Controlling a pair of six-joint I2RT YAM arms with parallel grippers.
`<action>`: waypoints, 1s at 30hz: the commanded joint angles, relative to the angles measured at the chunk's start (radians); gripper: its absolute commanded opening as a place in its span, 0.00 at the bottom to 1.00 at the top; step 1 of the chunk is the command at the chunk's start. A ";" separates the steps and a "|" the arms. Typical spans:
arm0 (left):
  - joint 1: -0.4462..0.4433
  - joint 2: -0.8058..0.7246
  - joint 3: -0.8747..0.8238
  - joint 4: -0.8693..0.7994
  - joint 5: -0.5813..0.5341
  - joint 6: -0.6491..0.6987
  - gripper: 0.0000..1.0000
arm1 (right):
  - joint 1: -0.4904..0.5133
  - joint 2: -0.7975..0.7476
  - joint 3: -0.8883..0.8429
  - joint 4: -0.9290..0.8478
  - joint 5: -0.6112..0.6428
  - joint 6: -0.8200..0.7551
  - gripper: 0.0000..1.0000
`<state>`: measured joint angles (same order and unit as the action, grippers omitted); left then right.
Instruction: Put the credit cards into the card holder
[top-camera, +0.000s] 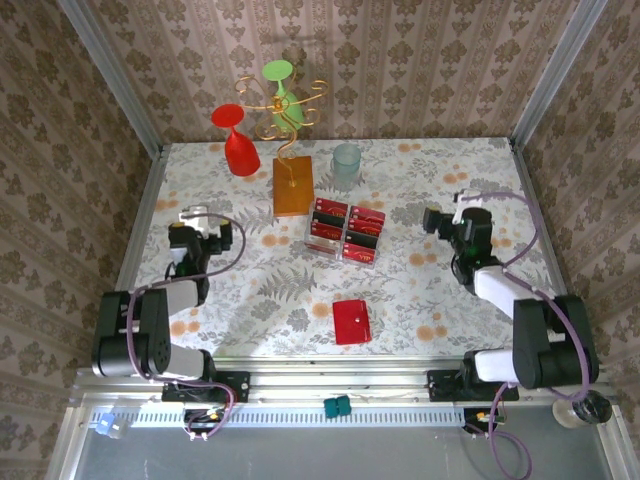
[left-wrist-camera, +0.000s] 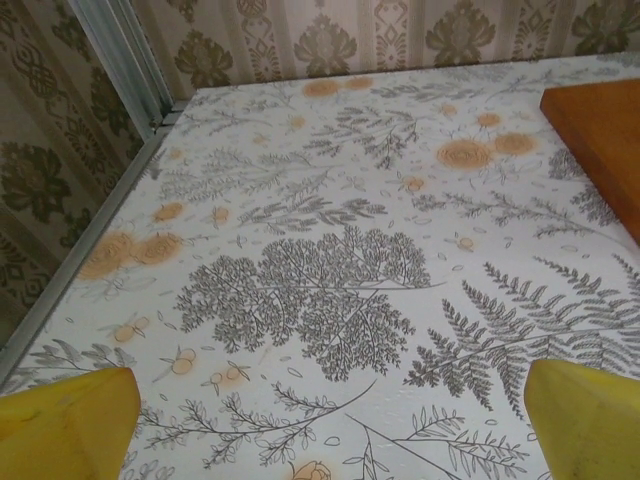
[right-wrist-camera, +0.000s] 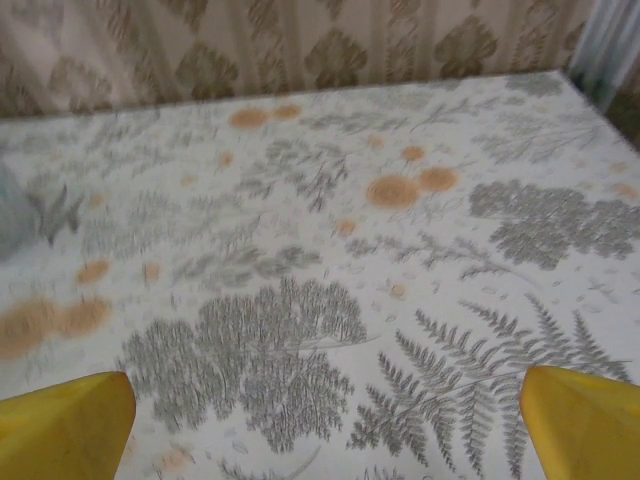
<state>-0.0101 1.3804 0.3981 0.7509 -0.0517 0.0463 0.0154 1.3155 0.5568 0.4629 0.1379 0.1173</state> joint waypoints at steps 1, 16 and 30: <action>0.008 -0.081 0.070 -0.185 -0.006 -0.054 1.00 | -0.008 -0.064 0.124 -0.309 0.095 0.223 1.00; -0.278 -0.357 0.180 -0.616 -0.050 -0.442 1.00 | 0.011 0.025 0.209 -0.430 -0.563 0.554 0.98; -0.537 -0.262 0.153 -0.772 -0.228 -0.603 1.00 | 0.393 -0.109 0.085 -0.607 -0.284 0.516 0.91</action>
<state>-0.5430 1.0660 0.5079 0.0650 -0.2070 -0.4904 0.3561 1.2205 0.6537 -0.0650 -0.2550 0.6365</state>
